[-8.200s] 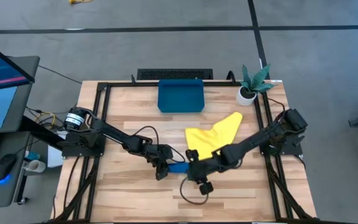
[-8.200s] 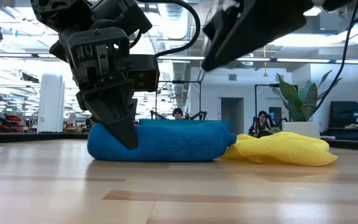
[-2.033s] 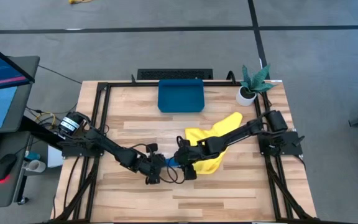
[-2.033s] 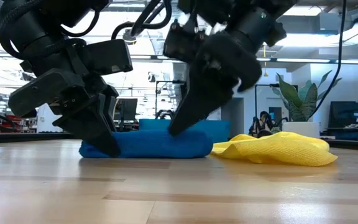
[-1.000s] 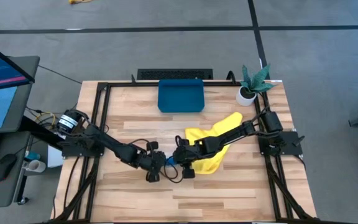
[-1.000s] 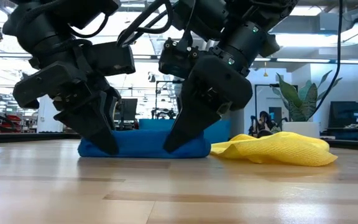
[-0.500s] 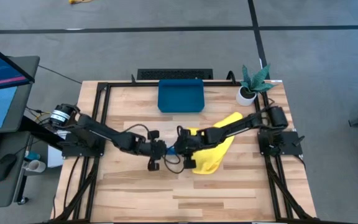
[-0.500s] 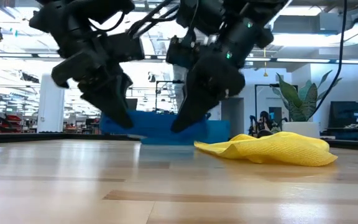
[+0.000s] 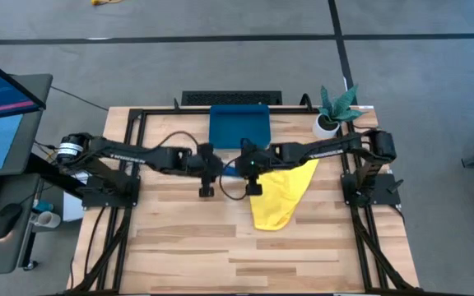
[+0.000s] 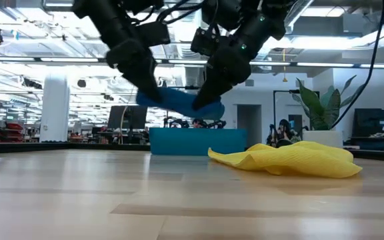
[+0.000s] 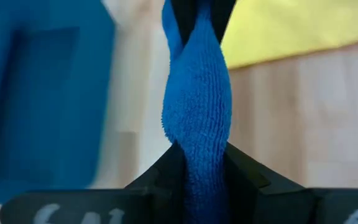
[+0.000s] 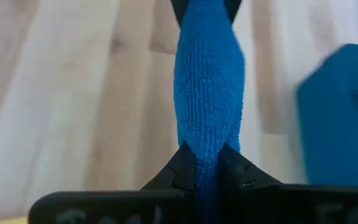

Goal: Roll microfiber towels into tight, uniform cylinder then place into a basket
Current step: Put the rolled blue towel into the blue bin

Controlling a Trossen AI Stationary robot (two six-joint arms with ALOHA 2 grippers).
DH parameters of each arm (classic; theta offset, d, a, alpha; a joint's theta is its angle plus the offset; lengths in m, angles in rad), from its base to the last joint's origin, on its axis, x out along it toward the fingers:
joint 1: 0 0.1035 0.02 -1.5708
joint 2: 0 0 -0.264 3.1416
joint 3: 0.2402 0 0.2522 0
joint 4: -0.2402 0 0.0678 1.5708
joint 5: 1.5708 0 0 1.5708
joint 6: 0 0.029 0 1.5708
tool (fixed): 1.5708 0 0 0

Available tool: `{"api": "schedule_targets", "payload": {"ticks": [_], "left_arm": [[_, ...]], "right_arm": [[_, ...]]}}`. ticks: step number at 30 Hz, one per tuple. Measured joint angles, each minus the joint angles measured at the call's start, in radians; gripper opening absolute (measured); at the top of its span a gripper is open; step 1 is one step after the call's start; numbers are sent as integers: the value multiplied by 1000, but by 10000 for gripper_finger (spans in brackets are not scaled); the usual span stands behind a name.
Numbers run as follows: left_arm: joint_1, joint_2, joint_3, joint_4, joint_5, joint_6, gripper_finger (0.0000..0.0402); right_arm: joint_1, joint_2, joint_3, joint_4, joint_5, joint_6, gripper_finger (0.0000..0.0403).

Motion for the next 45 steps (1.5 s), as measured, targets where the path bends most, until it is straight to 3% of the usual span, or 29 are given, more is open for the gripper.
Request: {"api": "schedule_targets", "payload": {"ticks": [11, 17, 27, 38, 45], "left_arm": [[198, 32, 20, 70, -31, 228, 64], [312, 67, 21, 186, -29, 347, 64], [482, 99, 21, 382, 93, 448, 64], [558, 244, 130, 451, 119, 510, 64], [590, 296, 171, 454, 159, 504, 64]], "right_arm": [[-180, -2, 44, 20, 0, -136, 45], [-254, 7, 45, 61, 5, -202, 45], [-366, 8, 48, 131, -15, -287, 46], [-469, 10, 46, 191, -61, -357, 47], [-519, 10, 46, 194, -155, -375, 47]]}}
